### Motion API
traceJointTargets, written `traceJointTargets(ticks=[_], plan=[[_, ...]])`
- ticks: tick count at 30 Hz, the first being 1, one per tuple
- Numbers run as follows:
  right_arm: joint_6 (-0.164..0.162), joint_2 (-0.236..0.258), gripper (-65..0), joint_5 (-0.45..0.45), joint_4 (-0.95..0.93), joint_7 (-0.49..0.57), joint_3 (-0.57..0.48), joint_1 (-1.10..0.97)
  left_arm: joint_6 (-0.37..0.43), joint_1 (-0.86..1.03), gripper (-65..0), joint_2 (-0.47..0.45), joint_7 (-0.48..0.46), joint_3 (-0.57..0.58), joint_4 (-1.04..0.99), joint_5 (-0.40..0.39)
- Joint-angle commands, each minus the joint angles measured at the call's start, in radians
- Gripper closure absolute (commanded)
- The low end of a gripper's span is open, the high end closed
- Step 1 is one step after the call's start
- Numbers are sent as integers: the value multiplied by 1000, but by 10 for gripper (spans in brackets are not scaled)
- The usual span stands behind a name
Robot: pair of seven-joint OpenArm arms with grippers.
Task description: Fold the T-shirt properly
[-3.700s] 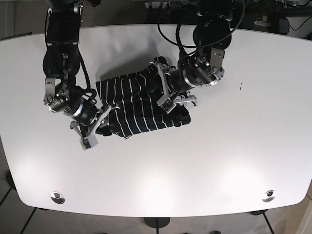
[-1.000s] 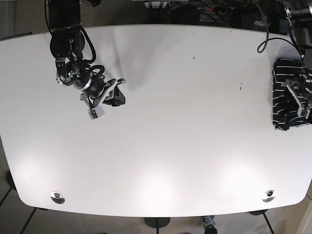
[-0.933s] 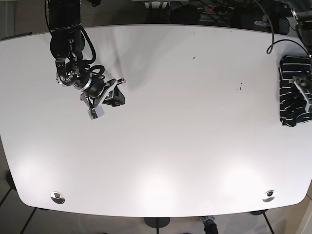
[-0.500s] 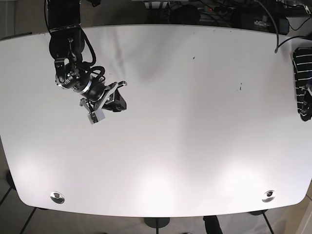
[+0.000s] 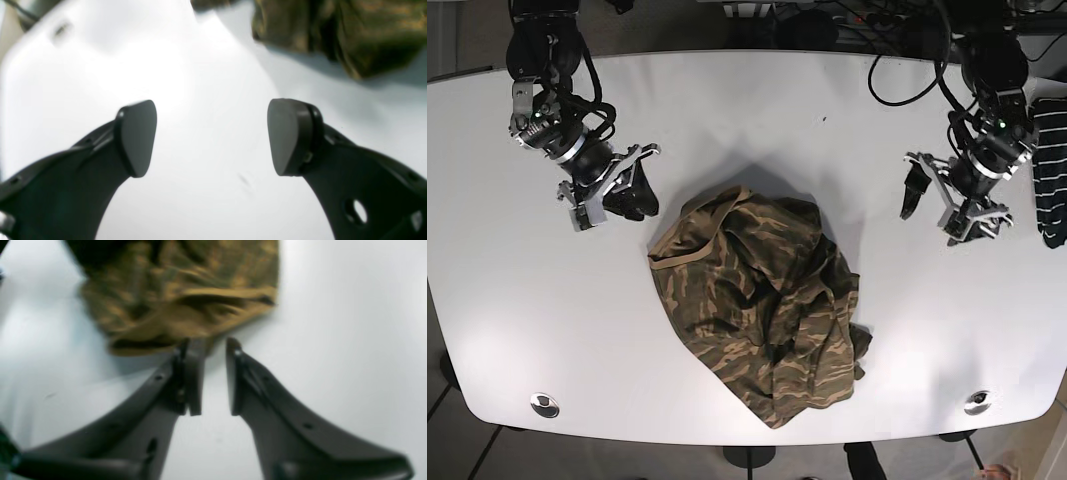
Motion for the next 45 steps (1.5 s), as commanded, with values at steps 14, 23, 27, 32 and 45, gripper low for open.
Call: traceJointTargets(ticks=[14, 23, 27, 32, 45], plan=[[-66, -10, -515, 8, -550, 25, -56, 428, 103, 41, -476, 165, -24, -4, 35, -12], [-65, -129, -512, 11, -744, 20, -28, 493, 109, 41, -476, 165, -24, -2, 30, -12], [-72, -185, -509, 3, -820, 29, -28, 534, 109, 41, -476, 165, -24, -2, 30, -12], [-72, -191, -319, 3, -1015, 146, -33, 628, 109, 41, -476, 165, -24, -2, 30, -12], [-72, -117, -17, 3, -487, -18, -37, 456, 109, 41, -476, 165, -21, -2, 30, -13]])
